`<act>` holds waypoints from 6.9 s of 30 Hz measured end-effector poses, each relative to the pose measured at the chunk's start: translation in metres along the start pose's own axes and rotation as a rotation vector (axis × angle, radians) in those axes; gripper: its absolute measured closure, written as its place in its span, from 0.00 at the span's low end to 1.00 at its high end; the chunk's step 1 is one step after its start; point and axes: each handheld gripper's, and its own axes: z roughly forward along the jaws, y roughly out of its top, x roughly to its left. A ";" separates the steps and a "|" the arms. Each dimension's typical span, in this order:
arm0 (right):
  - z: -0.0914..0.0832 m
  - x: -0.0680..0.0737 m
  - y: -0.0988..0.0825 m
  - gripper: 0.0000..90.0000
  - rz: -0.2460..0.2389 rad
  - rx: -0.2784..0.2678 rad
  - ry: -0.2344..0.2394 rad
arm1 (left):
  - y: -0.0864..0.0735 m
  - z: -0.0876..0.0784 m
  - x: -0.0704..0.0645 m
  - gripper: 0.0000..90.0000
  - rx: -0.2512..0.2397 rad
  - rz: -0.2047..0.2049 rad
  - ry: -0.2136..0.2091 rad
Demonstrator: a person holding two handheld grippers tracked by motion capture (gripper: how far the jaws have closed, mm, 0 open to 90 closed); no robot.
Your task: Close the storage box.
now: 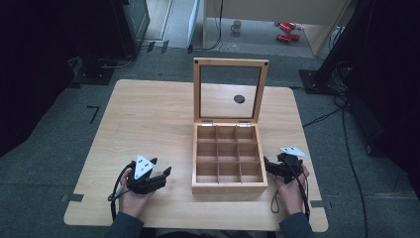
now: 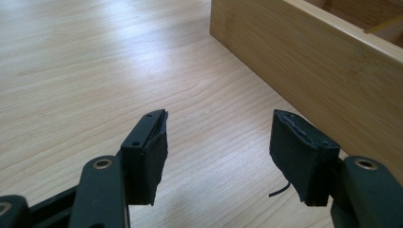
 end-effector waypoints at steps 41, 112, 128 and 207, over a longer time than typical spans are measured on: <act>-0.058 0.011 0.037 0.42 -0.136 -0.051 0.051 | 0.040 -0.013 0.004 0.43 -0.037 0.018 -0.023; -0.070 0.020 0.144 0.45 -0.203 -0.128 0.110 | 0.147 0.030 0.018 0.46 -0.050 0.080 -0.058; -0.063 0.027 0.165 0.46 -0.213 -0.151 0.112 | 0.170 0.052 0.023 0.46 -0.024 0.104 -0.031; -0.067 0.050 0.175 0.49 -0.230 -0.271 0.203 | 0.194 0.061 -0.011 0.56 -0.148 0.019 -0.157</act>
